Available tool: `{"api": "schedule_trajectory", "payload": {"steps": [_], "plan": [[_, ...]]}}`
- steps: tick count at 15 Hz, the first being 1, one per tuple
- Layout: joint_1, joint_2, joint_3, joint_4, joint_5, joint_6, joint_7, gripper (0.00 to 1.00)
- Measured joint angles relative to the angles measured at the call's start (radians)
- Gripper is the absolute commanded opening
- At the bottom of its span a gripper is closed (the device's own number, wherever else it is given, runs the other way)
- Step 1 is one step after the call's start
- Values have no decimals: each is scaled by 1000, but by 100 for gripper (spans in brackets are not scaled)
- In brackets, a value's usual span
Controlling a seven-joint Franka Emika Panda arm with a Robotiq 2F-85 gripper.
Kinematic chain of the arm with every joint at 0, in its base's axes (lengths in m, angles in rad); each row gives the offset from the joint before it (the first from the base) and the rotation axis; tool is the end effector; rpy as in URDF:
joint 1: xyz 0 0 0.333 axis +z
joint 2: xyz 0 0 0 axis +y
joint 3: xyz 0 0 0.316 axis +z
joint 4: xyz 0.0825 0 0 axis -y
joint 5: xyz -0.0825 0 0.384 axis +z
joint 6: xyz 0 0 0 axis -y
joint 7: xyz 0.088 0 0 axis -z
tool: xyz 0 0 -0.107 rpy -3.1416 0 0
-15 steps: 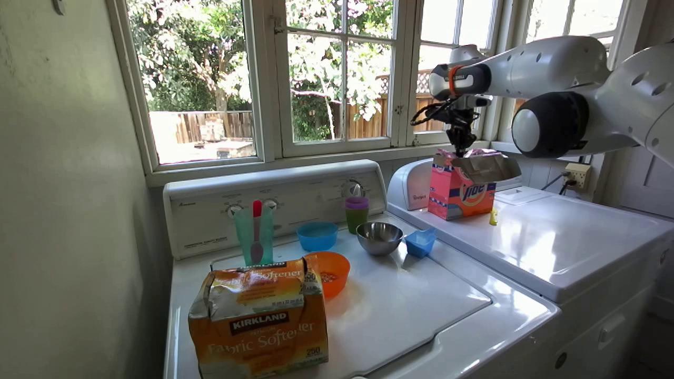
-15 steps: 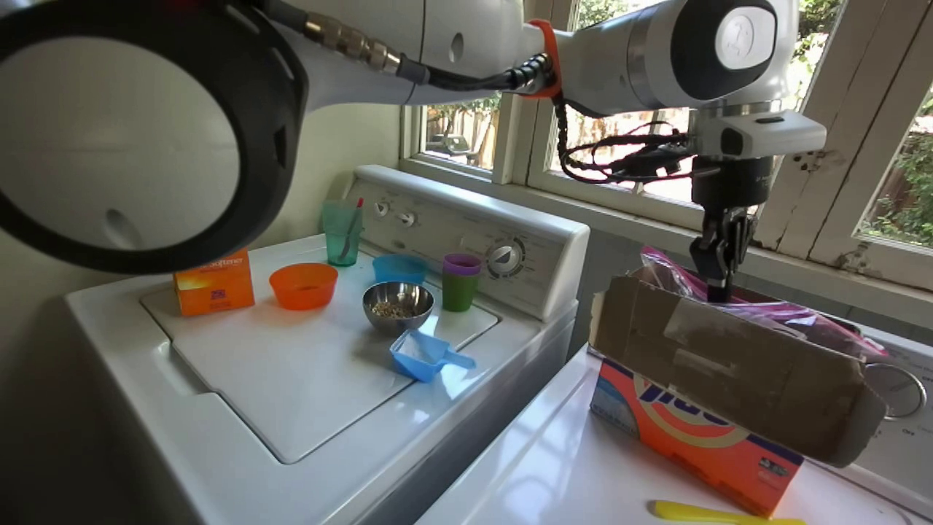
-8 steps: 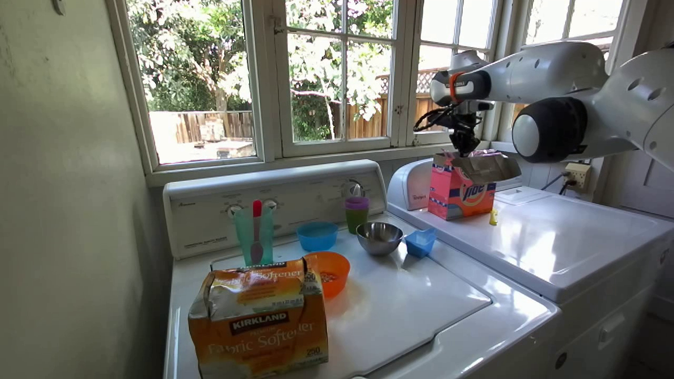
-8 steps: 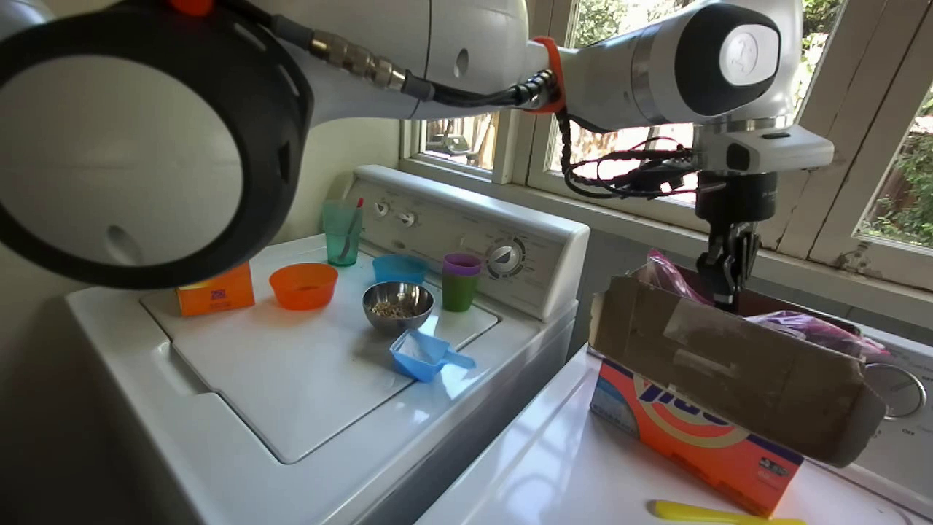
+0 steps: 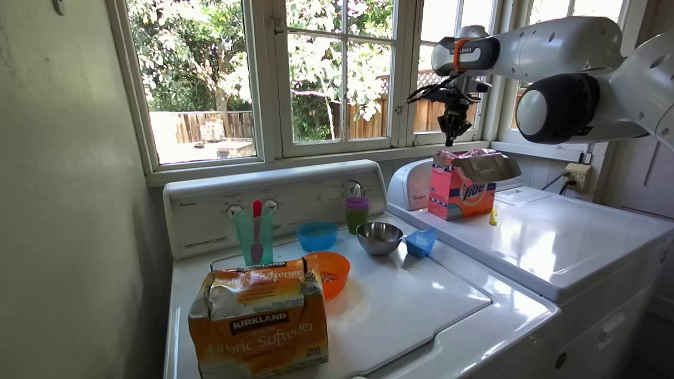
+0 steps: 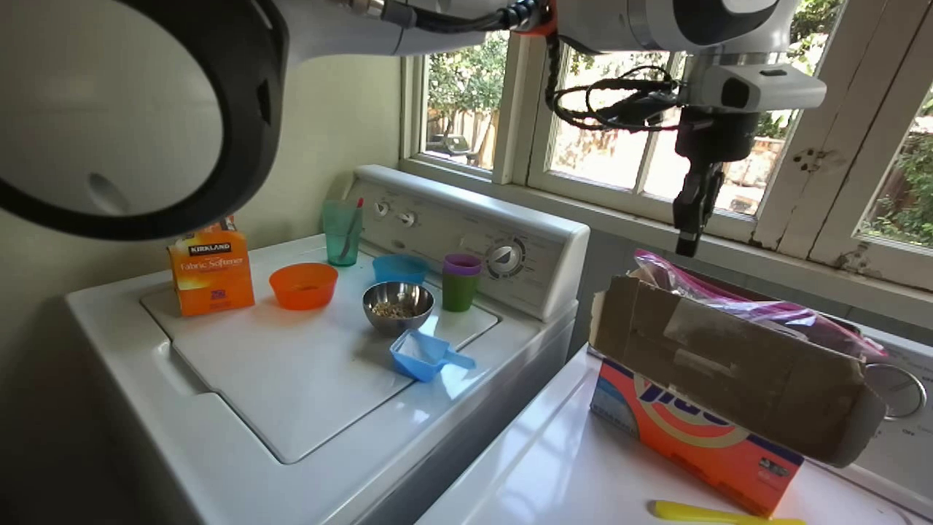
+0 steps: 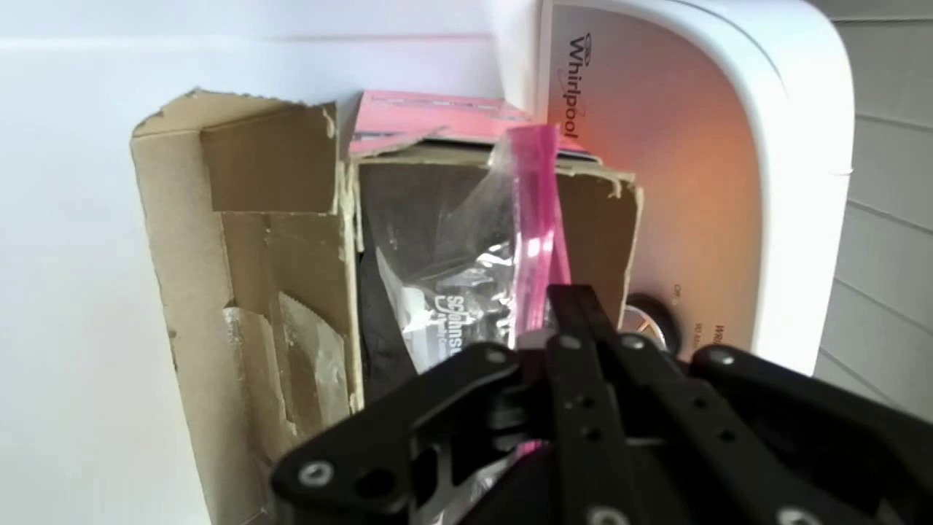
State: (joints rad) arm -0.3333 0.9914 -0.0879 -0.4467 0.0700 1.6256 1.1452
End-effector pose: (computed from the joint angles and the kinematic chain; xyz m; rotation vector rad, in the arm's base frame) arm 0.7357 -0.2756 0.4816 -2.2229 2.1063 -0.2711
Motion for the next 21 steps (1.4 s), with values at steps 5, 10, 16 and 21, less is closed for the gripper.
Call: {"api": "schedule_trajectory", "payload": {"steps": [5, 10, 16, 21], "plan": [[0, -12, -13, -5, -1, -4, 26, 0], [2, -10, -6, -7, 0, -4, -10, 0], [7, 14, 4, -9, 0, -10, -89, 0], [7, 20, 3, -8, 0, -84, -92, 0]]}}
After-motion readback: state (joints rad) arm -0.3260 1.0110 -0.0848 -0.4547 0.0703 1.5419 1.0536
